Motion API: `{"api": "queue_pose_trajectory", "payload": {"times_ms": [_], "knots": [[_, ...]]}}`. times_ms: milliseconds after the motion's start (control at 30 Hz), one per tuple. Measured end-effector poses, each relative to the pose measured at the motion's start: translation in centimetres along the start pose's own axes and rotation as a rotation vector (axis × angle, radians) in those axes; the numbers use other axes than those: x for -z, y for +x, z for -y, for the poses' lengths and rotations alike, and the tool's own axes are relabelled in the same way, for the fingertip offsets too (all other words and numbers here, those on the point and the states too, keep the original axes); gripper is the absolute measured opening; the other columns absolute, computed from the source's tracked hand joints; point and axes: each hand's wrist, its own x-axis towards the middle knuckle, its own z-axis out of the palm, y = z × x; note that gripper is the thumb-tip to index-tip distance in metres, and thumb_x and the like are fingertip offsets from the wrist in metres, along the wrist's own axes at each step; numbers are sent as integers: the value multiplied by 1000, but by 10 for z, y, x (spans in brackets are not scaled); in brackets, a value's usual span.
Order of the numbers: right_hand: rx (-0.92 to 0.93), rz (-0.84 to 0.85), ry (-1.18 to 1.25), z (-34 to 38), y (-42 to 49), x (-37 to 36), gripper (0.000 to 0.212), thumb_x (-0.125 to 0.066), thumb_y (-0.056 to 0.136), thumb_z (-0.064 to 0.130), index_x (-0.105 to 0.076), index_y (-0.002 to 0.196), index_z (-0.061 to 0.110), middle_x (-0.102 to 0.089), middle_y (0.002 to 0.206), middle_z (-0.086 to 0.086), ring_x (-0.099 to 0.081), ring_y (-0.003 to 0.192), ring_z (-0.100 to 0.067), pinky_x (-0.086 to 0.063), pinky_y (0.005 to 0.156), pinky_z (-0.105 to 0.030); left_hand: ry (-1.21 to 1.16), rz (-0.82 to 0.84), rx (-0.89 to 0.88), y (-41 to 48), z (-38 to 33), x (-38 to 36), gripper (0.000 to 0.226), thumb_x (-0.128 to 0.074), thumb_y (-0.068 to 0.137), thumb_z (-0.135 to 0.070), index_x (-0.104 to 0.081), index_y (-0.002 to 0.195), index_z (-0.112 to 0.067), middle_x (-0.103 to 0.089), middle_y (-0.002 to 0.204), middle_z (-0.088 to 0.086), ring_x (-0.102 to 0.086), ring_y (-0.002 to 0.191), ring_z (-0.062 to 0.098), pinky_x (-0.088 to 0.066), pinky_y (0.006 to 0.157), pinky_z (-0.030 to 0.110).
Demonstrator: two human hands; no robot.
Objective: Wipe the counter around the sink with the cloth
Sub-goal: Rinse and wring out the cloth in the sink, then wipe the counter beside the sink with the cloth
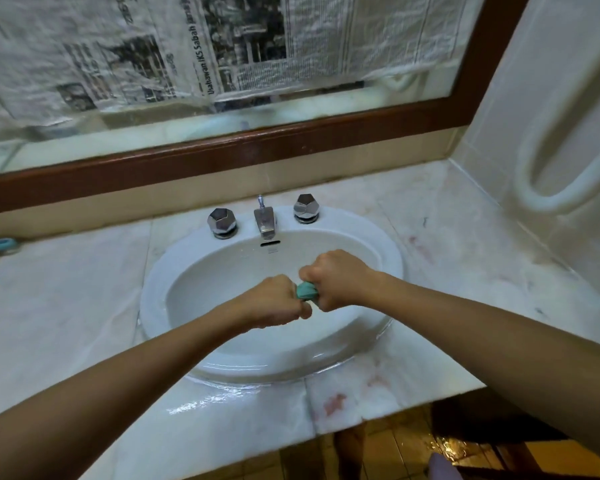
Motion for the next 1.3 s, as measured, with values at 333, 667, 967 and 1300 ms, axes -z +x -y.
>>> {"api": "queue_pose_trajectory", "payload": {"times_ms": [333, 667, 967, 1300], "knots": [[-566, 418, 1077, 41, -54, 23, 32, -77, 77, 40, -58, 78, 14, -54, 57, -1, -46, 42, -10, -39, 45, -22, 918, -437, -805, -1, 57, 0, 31, -62, 82, -36, -61, 108, -20, -68, 89, -2, -64, 73, 23, -44, 65, 33], [-674, 209, 2279, 55, -148, 15, 34, -61, 86, 17, -67, 112, -6, -67, 105, -30, -69, 92, -39, -56, 82, -44, 730, -887, -1206, 8, 34, -34, 52, -64, 88, -15, -54, 137, -25, -50, 144, 4, -59, 109, 26, -43, 81, 39], [-1141, -204, 1892, -11, -230, -8, 27, -55, 89, -4, -60, 115, -8, -69, 104, -26, -69, 87, -33, -56, 80, -40, 353, -244, -645, 46, 14, -130, 65, -43, 84, -52, -28, 147, -42, -44, 147, 0, -52, 125, 22, -42, 100, 31], [-995, 60, 248, -127, -235, -49, 68, -35, 93, 57, -21, 151, 25, -11, 161, -5, -6, 146, -33, -12, 117, -44, -2, -446, -268, 102, -42, -147, 31, -63, 86, -19, -64, 117, -19, -51, 128, 0, -53, 118, 24, -41, 94, 31]]}}
